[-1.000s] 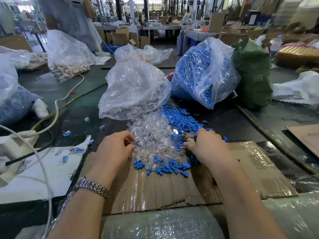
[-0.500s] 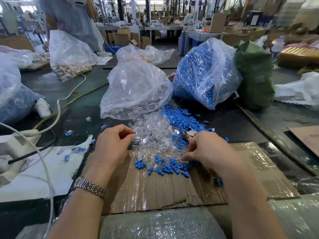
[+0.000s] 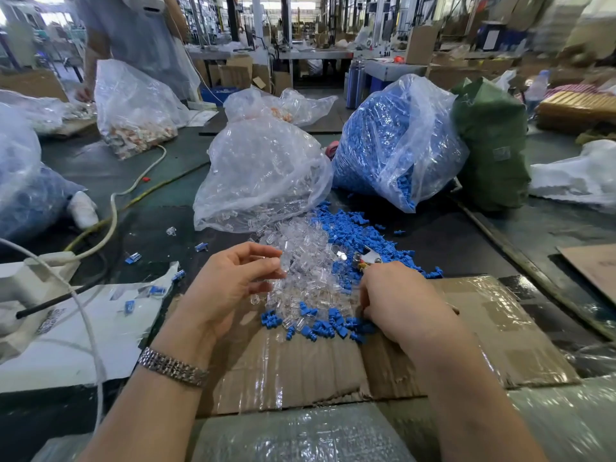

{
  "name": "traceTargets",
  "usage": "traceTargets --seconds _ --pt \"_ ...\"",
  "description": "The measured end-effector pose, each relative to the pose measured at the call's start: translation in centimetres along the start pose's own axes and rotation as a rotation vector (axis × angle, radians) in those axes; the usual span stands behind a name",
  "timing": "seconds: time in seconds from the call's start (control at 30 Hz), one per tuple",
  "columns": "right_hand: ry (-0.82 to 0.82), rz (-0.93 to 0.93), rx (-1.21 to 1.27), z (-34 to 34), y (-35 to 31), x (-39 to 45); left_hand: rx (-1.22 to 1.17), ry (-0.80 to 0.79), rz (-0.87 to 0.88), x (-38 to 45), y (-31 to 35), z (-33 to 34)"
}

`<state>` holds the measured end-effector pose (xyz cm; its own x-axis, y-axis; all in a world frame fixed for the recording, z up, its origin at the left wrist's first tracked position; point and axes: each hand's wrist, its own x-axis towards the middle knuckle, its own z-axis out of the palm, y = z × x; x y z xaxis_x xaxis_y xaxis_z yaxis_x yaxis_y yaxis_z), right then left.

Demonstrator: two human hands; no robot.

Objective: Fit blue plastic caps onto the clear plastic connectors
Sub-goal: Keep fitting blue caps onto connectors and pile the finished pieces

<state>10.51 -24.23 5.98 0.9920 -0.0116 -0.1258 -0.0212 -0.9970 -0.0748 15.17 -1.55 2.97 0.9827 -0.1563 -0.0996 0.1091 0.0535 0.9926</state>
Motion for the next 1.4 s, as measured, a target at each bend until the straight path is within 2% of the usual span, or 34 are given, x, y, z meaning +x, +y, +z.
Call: traceTargets --seconds 0.2,0.27,0.4,0.5,0.57,0.83,1.0,1.23,1.4 --pt "0.060 0.007 -0.008 0.8 -0.3 0.5 -0.124 -0.041 -0.021 -0.3 0.2 0.7" --pt "0.112 -0.023 0.069 0.6 -0.2 0.7 -0.122 -0.059 -0.023 -0.5 0.2 1.0" --pt "0.269 -0.128 0.644 0.1 -0.4 1.2 -0.091 -0.137 -0.031 -0.8 0.4 1.5" --pt "0.241 -0.217 1.012 0.1 -1.0 1.2 -0.064 -0.175 -0.037 -0.9 0.4 1.7" --pt "0.217 -0.285 1.101 0.4 -1.3 1.2 -0.043 -0.204 -0.035 -1.1 0.5 1.9" --pt "0.193 -0.412 0.902 1.6 -1.7 1.6 -0.157 -0.243 -0.033 -1.2 1.0 1.8" --pt "0.241 -0.461 1.011 1.2 -1.2 1.6 -0.262 -0.281 -0.018 -1.2 1.0 1.6" --pt "0.253 -0.507 1.061 1.1 -1.1 1.4 -0.207 -0.237 -0.053 -1.9 1.3 2.2" --pt "0.235 -0.533 1.012 0.9 -0.7 1.3 -0.126 -0.216 -0.003 -2.3 1.6 2.5"
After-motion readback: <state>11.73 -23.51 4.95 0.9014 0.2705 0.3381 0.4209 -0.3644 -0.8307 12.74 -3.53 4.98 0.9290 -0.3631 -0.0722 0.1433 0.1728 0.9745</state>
